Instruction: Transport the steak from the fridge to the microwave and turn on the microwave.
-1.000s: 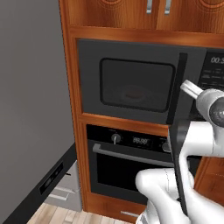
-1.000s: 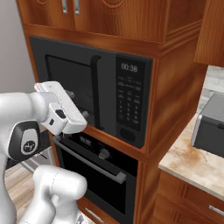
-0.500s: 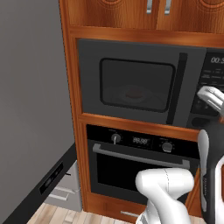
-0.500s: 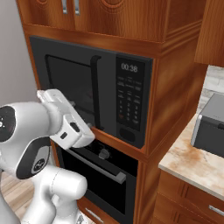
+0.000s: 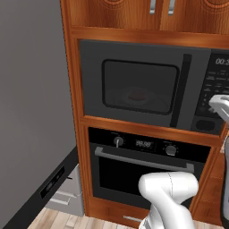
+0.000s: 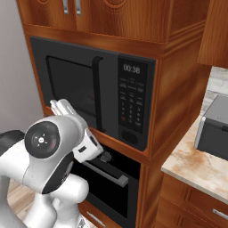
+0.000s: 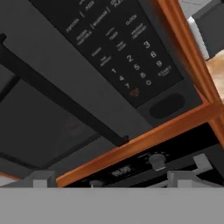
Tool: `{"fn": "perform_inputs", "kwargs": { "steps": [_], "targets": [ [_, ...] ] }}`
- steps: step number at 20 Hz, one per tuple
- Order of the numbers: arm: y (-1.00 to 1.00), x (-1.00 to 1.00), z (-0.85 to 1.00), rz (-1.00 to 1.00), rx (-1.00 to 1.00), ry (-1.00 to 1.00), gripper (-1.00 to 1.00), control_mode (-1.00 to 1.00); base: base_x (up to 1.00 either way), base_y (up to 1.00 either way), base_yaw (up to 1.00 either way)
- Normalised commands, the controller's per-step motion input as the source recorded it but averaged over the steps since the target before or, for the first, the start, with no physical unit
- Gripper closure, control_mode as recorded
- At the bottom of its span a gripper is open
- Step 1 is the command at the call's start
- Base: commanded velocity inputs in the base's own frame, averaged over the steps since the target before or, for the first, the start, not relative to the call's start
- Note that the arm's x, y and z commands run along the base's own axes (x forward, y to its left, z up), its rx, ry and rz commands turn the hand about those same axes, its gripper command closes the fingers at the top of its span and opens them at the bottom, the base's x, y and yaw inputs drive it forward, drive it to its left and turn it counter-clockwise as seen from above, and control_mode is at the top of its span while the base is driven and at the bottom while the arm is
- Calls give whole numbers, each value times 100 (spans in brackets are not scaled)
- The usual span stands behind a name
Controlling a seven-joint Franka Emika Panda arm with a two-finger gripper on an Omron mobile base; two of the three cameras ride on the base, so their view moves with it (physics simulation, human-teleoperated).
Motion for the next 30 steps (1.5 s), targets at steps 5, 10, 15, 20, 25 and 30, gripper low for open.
{"fn": "perform_inputs", "kwargs": {
  "steps": [5,10,15,20,25,30],
  "targets": [
    [-26,-2,-2,3,18,-6,-100,-100,0,0,0],
    [-34,-18,-3,-1,14,-6,-100,-100,0,0,0],
    [-17,-21,-10,-10,20,5,-100,-100,0,0,0],
    [-18,-15,-12,-7,19,1,100,-100,0,0,0],
    [-33,-8,-10,-3,15,0,100,-100,0,0,0],
    [-2,7,-4,-9,11,0,100,-100,0,0,0]
  ]
}}
